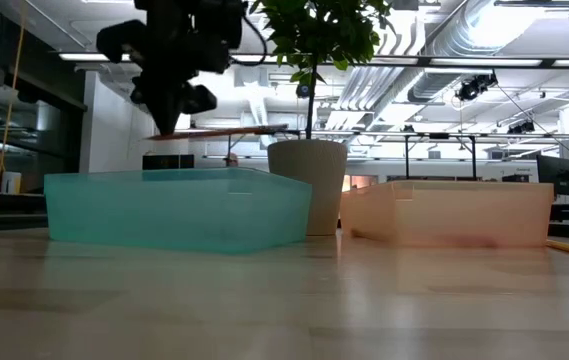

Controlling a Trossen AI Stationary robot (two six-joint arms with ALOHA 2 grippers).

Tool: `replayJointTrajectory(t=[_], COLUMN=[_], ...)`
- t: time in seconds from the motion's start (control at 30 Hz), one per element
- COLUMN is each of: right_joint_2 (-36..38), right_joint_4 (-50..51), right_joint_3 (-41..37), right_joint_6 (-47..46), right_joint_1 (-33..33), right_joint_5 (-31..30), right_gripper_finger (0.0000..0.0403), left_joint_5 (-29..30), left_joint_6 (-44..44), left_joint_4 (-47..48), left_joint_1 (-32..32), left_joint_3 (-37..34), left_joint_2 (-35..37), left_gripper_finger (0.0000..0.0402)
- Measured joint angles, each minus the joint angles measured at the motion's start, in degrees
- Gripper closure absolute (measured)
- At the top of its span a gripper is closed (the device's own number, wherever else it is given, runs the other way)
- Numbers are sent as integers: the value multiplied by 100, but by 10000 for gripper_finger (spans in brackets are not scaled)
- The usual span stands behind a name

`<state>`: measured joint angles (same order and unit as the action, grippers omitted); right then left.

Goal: Sort pens & pencils
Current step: Put the orange pencil into the blue bin, then put the yellow pencil into the blue bin

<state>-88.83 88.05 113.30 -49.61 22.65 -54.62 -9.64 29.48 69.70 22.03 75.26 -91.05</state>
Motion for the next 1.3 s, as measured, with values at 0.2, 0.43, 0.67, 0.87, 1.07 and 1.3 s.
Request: replayJointTrajectory(t=[0.2, 0.43, 0.67, 0.87, 1.07, 1.3], right_joint_2=[2, 11, 46, 138, 391, 504], right_joint_4=[0, 0, 12, 215, 201, 188], right_joint_3=[0, 0, 0, -265, -705, -1579], right_joint_6=[119, 206, 232, 209, -510, -448], right_joint_1=[0, 116, 187, 370, 478, 530], right_joint_5=[131, 194, 401, 882, 1177, 2415], right_gripper_finger=[295, 295, 295, 295, 295, 295], left_joint_5=[-24, 100, 186, 783, 1759, 2036], left_joint_6=[-310, -524, -745, -788, -1134, -2145], left_joint_4=[-277, -580, -749, -747, -676, -1755], left_joint_1=[-408, -480, -480, -844, -1387, -2173], left_joint_3=[-2, -2, -2, -2, -2, -2], left_joint_2=[-68, -61, -61, 159, 767, 1688], left_gripper_finger=[401, 355, 255, 205, 206, 228])
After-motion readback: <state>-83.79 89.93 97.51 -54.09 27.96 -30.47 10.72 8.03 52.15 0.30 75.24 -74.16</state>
